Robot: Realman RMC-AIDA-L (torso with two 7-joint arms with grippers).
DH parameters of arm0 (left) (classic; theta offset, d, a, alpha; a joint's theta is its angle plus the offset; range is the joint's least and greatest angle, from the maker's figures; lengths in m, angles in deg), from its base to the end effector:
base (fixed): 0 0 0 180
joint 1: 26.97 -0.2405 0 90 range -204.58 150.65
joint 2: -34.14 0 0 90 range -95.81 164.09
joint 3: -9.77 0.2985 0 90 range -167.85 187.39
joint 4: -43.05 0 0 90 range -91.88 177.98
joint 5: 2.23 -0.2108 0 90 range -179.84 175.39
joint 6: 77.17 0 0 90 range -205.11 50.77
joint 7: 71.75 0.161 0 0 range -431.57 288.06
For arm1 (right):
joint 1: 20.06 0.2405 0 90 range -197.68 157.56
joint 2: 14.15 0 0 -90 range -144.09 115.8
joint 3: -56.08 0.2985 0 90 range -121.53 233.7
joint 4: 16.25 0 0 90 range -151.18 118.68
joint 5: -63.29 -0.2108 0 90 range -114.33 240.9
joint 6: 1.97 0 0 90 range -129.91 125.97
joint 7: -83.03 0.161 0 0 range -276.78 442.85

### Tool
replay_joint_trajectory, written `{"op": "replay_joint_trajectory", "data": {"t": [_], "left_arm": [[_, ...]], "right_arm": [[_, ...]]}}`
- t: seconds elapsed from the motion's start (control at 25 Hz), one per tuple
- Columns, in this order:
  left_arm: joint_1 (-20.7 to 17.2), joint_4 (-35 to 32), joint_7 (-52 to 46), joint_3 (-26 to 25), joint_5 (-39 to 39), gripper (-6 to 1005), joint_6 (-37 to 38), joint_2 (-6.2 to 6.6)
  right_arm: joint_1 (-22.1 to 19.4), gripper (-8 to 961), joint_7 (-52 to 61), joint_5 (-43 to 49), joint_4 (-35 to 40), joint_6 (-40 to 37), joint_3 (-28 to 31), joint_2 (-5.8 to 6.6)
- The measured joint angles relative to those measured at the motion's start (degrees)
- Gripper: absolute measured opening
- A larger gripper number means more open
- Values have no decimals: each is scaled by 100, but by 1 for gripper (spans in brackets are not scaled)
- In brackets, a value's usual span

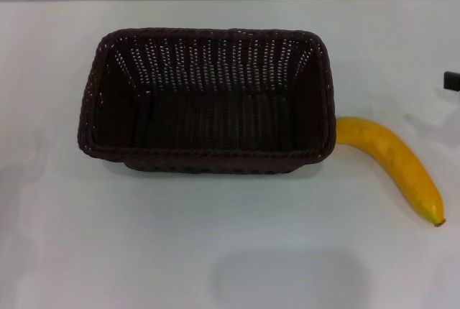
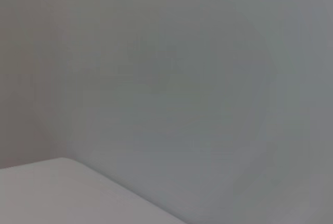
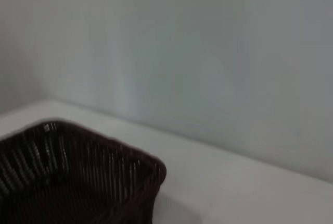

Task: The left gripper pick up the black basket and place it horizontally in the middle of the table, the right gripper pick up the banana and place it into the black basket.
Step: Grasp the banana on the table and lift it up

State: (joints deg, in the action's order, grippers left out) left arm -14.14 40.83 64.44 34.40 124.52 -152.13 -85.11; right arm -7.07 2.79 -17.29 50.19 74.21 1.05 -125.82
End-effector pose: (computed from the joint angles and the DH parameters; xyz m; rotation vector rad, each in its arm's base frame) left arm -0.4507 0.2627 0.0093 -1.2208 -1.0001 -0.9466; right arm 0.3212 0.3484 0.0836 -2.3655 0.6838 0.5076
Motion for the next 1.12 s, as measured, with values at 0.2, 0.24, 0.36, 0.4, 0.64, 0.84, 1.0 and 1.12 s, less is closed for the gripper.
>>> {"op": "replay_joint_trajectory", "data": {"t": [0.2,0.24,0.36,0.4,0.64,0.84,1.0,1.12], "left_arm": [[8,-41,41,32,-108,893,-1,15],[9,-42,66,32,-114,893,-1,14],[6,-39,116,30,-118,893,0,13],[6,-34,122,29,-120,893,5,14],[44,-18,127,26,-118,893,46,17],[64,-14,127,32,-116,893,48,16],[70,-9,127,33,-107,893,50,14],[83,-11,127,33,-104,893,52,9]], "right_arm": [[-248,869,1136,1335,1365,-44,-345,-314],[-269,869,1351,1509,1535,-25,-495,-311],[-266,869,1752,1927,1847,21,-839,-309],[-264,869,1854,2011,1917,29,-930,-309],[-205,870,2278,2218,2169,114,-1405,-304],[-82,862,2793,2689,2284,91,-1889,-315],[-26,855,3184,3059,2527,28,-2273,-322],[-24,849,3504,3423,2732,-139,-2614,-326]]}}
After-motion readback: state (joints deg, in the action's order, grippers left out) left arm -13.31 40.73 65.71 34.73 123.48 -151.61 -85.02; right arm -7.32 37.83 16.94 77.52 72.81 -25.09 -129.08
